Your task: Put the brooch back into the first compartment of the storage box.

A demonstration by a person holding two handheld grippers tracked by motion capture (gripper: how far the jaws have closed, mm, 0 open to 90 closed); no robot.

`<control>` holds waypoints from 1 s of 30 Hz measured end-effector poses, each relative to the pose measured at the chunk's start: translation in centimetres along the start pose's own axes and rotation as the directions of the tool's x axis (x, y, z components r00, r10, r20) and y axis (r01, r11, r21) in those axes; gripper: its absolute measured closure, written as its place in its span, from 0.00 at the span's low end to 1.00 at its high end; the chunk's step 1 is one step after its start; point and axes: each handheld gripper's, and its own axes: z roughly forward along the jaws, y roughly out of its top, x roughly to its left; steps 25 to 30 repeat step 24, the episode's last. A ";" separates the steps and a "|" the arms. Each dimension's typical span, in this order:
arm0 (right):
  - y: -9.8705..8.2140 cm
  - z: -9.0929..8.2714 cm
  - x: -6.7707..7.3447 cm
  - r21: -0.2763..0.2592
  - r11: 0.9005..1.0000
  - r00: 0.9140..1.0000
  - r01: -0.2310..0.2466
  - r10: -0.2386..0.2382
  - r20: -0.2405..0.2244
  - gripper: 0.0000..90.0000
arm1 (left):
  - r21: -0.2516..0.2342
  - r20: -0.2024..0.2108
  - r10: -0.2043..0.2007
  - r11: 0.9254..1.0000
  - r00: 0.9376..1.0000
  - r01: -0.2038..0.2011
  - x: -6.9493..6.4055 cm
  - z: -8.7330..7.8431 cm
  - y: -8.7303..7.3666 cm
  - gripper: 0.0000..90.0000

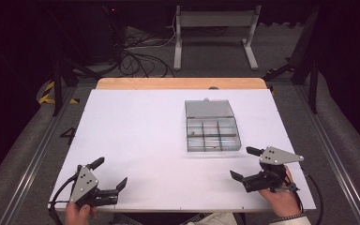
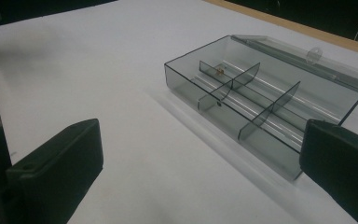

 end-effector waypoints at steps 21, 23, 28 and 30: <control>-4.9 0.5 -0.1 0.106 0.992 0.998 -0.066 0.065 0.012 0.00 | 0.001 -0.015 -0.021 1.000 1.000 0.021 0.2 0.4 0.0 0.03; -4.8 0.5 -0.1 0.112 0.991 0.998 -0.068 0.067 0.015 0.00 | -0.002 -0.009 -0.018 1.000 1.000 0.018 0.2 0.4 -0.1 0.03; -4.8 0.4 -0.1 0.110 0.991 0.997 -0.070 0.069 0.017 0.00 | -0.004 -0.004 -0.014 1.000 1.000 0.014 0.2 0.4 -0.1 0.03; -4.8 0.4 -0.1 0.110 0.991 0.997 -0.070 0.069 0.017 0.00 | -0.004 -0.004 -0.014 1.000 1.000 0.014 0.2 0.4 -0.1 0.03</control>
